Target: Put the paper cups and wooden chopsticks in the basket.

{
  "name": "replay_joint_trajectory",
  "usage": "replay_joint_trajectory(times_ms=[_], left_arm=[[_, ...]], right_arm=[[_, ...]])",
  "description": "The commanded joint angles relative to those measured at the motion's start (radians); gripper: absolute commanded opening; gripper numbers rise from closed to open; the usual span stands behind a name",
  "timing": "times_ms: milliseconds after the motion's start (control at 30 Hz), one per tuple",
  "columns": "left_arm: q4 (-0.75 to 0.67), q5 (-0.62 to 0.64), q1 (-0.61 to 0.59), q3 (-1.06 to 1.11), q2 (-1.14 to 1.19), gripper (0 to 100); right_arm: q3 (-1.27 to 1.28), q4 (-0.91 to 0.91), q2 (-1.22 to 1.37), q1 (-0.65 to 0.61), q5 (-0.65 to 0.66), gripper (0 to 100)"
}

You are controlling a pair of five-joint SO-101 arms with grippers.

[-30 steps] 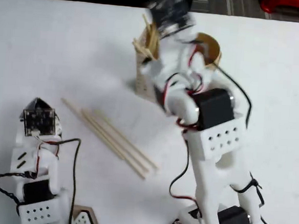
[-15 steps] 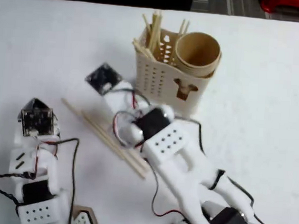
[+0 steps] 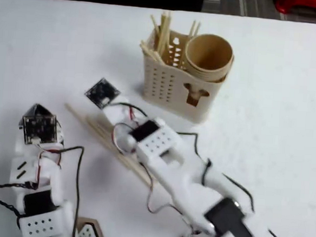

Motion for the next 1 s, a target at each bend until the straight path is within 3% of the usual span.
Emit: replay_joint_trajectory(times_ms=[0, 433, 533, 633, 967], left_arm=[[-0.023, 0.000, -0.002, -0.003, -0.018, 3], [-0.023, 0.000, -0.001, -0.003, -0.018, 3], [-0.023, 0.000, -0.001, -0.003, -0.018, 3], [-0.023, 0.000, -0.001, -0.003, -0.018, 3], [-0.020, 0.000, -0.001, -0.003, -0.018, 3]], right_arm=[[-0.133, -0.018, 0.122, -0.008, 0.012, 15.5], [-0.318, -0.012, 0.366, -0.008, 0.020, 15.4], [-0.361, 0.005, 0.412, -0.007, 0.020, 10.6], [-0.451, 0.091, 0.463, -0.007, 0.021, 1.0], [-0.713, 0.427, 0.549, 0.085, 0.021, 1.9]])
